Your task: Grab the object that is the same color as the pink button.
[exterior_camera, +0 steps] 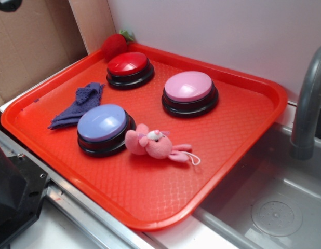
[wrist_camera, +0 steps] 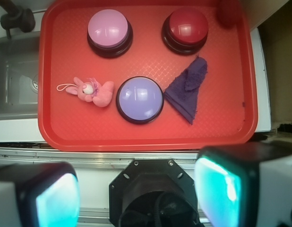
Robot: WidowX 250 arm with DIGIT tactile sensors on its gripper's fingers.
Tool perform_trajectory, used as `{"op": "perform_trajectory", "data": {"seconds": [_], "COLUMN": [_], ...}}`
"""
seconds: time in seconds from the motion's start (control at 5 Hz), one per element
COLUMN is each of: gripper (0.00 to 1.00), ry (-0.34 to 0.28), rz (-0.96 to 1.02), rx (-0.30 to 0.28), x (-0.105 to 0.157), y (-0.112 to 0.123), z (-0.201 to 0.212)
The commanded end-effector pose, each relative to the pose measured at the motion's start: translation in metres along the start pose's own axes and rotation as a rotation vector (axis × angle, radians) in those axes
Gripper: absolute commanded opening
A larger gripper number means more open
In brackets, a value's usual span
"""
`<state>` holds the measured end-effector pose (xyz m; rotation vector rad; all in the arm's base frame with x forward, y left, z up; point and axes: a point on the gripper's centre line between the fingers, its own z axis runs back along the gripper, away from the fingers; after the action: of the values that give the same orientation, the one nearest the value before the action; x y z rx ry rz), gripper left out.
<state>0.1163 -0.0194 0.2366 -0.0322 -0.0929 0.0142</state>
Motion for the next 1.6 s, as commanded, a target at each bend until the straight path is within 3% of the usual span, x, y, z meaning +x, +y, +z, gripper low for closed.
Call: {"op": "perform_trajectory", "data": {"seconds": [0.0,0.6,1.0,1.4], "gripper": [1.0,1.0,1.0,1.0], "ry": [0.0,-0.11,-0.16,-0.079], "rz": [0.0,-0.639,-1.089,-1.246], "rx": [0.0,0.039,-0.056,-0.033], "x": [0.0,0.046,0.056,0.066], "y": [0.0,-0.049,-0.06,-0.072], "z": [0.0,-0.059,-0.117,-0.183]}}
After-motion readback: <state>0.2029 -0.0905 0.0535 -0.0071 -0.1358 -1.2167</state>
